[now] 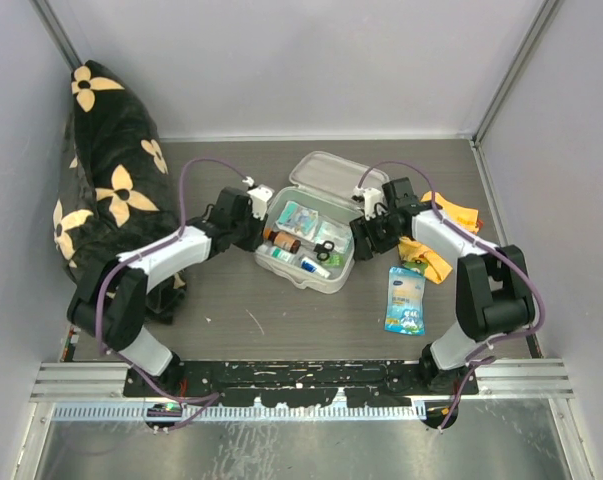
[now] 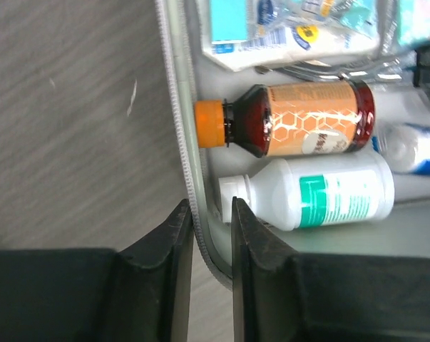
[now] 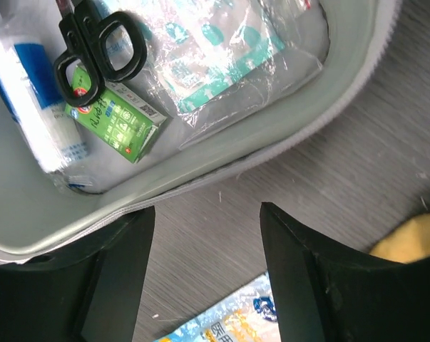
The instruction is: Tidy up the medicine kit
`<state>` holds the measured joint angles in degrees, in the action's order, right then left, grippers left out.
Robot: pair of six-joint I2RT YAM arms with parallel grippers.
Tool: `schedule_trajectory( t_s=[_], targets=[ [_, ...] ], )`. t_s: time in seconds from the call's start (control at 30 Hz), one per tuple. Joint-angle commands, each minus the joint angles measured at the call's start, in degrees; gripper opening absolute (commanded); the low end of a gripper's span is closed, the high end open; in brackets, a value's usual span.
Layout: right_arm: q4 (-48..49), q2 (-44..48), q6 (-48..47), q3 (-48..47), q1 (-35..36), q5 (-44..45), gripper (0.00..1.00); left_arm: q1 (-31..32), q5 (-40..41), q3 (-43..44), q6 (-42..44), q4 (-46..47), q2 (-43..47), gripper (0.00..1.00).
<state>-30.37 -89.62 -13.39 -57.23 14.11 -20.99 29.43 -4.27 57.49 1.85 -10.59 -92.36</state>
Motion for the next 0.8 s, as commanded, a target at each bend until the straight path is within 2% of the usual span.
schedule_trajectory(
  t_s=[0.0, 0.17, 0.3, 0.5, 0.63, 0.77],
  targets=[
    [6.4, -5.1, 1.4, -9.5, 0.5, -9.3, 0.65, 1.7, -15.1, -4.7, 0.7, -3.0, 7.8, 0.25],
    [5.2, -12.4, 0.3, -16.9, 2.6, -12.7, 0.60, 1.9, -23.7, -6.4, 2.2, -6.4, 12.0, 0.38],
    [4.7, -14.5, -1.1, -20.0, 3.1, -12.1, 0.59, 2.4, -32.9, -7.9, 3.6, -8.0, 13.6, 0.41],
    [-0.6, -15.7, -7.4, -21.6, 3.4, -13.5, 0.59, 4.1, -41.3, -8.4, 7.5, -11.8, 13.6, 0.46],
    [-2.7, -15.5, -10.4, -19.2, 4.0, -12.8, 0.59, 6.4, -43.3, -7.9, 9.5, -14.3, 12.7, 0.47],
    [-2.7, -14.1, -11.1, -17.2, 3.9, -6.5, 0.58, 7.0, -42.4, -7.1, 9.7, -15.7, 12.8, 0.50]
  ],
)
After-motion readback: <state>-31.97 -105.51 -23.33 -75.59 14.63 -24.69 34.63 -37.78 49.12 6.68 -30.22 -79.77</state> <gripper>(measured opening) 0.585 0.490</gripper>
